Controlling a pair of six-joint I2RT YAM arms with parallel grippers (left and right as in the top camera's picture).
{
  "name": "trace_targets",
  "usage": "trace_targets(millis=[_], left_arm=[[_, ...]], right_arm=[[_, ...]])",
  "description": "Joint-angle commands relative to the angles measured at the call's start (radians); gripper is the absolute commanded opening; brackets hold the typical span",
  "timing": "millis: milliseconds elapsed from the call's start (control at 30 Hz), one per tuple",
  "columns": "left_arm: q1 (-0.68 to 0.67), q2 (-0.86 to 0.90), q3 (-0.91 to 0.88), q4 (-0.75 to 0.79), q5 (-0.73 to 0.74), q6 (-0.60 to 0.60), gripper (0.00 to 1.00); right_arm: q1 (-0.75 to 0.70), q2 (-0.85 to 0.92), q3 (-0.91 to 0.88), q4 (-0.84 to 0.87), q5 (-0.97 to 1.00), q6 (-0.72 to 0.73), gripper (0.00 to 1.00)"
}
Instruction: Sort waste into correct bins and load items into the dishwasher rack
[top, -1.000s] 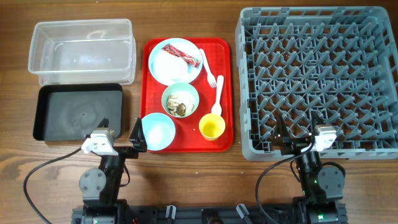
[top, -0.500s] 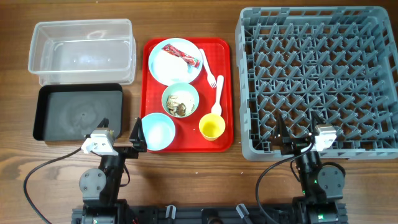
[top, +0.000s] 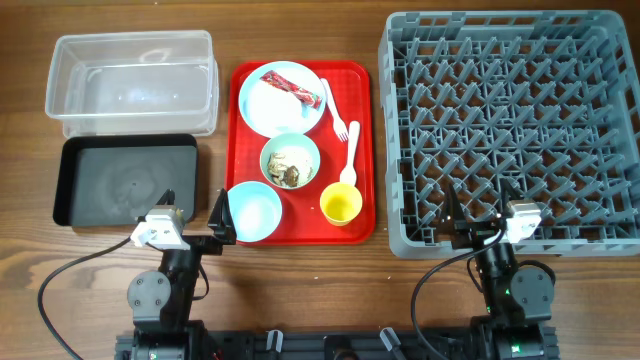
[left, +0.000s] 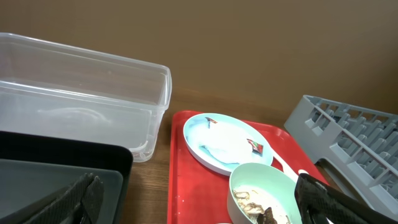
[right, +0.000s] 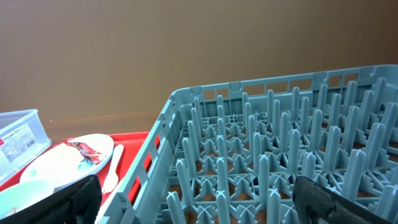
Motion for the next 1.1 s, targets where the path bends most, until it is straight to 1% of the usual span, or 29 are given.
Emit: trace_targets(millis=[0, 400, 500, 567, 667, 800, 867, 933, 1067], left_arm=[[-0.003, -0.002, -0.005, -0.005, -0.01, 0.002, 1.0], [-0.003, -0.002, -0.005, 0.008, -0.001, 0.002, 1.0], [-0.003, -0.002, -0.004, 0.045, 0.016, 0.005, 1.0], [-0.003, 0.0, 0.005, 0.064, 0.04, 0.006, 1.0], [-0.003, 0.017, 0.048, 0.055, 0.064, 0.006, 1.0], [-0.003, 0.101, 0.148, 0.036, 0.101, 0.037, 1.0], [-0.003, 0.183, 0.226, 0.016, 0.135, 0.059, 1.0], [-0.003, 0.302, 0.339, -0.032, 0.156, 0.059, 1.0], [-0.006, 0.538, 0.566, -0.164, 0.159, 0.071, 1.0]], right_arm=[[-0.004, -0.007, -0.001, 0.003, -0.01, 0.006, 1.0], [-0.004, 0.003, -0.001, 0.01, -0.036, 0.007, 1.0], [-0.004, 0.003, 0.003, 0.058, -0.058, 0.003, 1.0], [-0.004, 0.006, 0.023, 0.08, -0.087, 0.002, 1.0], [-0.004, 0.033, 0.084, 0.081, -0.14, -0.051, 1.0], [-0.004, 0.144, 0.203, 0.069, -0.161, -0.075, 1.0], [-0.004, 0.232, 0.282, 0.055, -0.18, -0.076, 1.0], [-0.004, 0.344, 0.37, 0.046, -0.218, -0.074, 0.99], [-0.004, 0.513, 0.504, 0.027, -0.247, -0.071, 1.0]])
